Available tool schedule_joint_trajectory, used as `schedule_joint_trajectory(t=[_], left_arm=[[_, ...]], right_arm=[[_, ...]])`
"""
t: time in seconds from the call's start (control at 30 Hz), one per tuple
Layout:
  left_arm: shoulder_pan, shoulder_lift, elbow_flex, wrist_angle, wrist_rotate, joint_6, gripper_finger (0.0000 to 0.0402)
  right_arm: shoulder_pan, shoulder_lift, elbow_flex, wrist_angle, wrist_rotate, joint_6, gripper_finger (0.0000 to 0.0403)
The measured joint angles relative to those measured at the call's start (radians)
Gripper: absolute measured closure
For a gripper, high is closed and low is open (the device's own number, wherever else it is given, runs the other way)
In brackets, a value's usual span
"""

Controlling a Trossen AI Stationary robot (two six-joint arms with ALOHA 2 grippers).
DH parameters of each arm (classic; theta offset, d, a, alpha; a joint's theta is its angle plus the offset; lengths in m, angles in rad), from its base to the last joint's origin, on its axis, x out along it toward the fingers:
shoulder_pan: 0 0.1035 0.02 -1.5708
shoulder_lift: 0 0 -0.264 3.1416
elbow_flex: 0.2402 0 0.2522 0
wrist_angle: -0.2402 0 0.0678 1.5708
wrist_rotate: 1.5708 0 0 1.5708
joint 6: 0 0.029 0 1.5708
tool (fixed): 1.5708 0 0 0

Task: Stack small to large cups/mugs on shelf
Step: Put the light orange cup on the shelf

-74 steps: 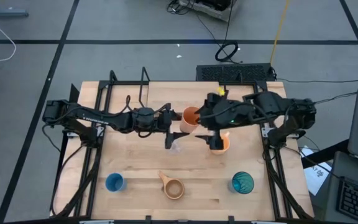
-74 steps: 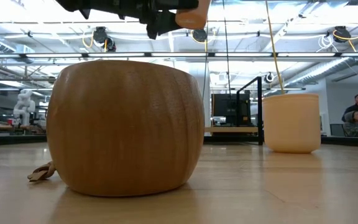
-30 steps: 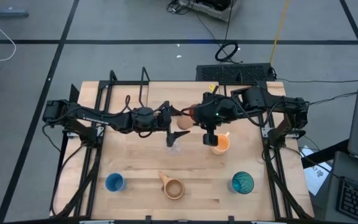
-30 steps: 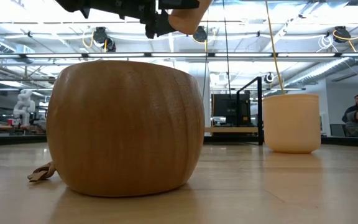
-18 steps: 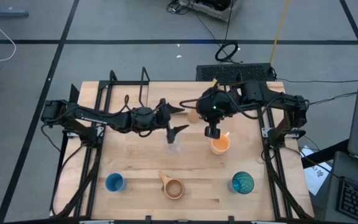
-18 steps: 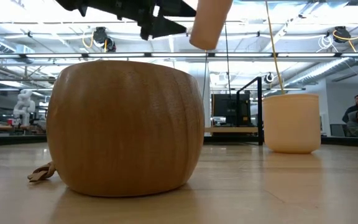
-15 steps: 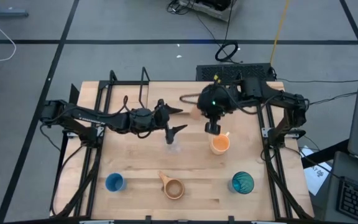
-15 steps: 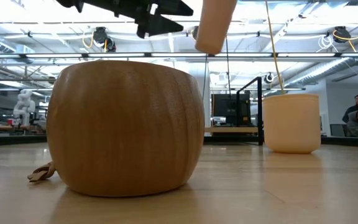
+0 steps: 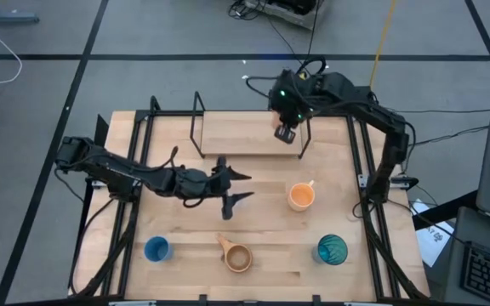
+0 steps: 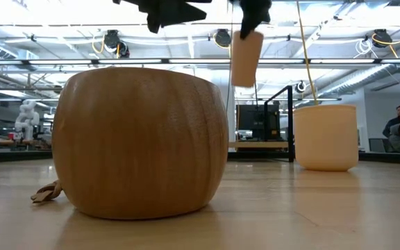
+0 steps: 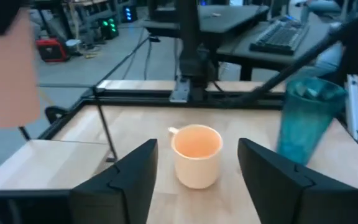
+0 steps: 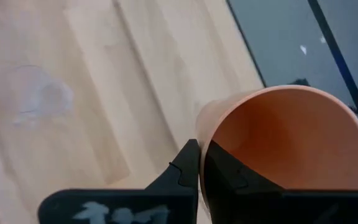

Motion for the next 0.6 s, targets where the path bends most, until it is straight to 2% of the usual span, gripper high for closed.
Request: schedule_joint_trajectory(t=[0.13,0.4,0.6], left_arm=[[-0.023,0.0,0.0,-0.001,0.0,0.003,0.0201],[-0.044,0.0,-0.007,-0.031,0.0,-0.003,0.0226],[-0.061,0.001,-0.058,0.03,0.0,-0.008,0.0241]], right_arm=[[-0.082,0.058,0.0,0.013,-0.063,-0.043,0.0403],[-0.211,0.158,0.0,0.034,-0.066,-0.119,0.0403],[-0.261,0.206,0.0,0.041,-0.066,-0.153,0.0403]])
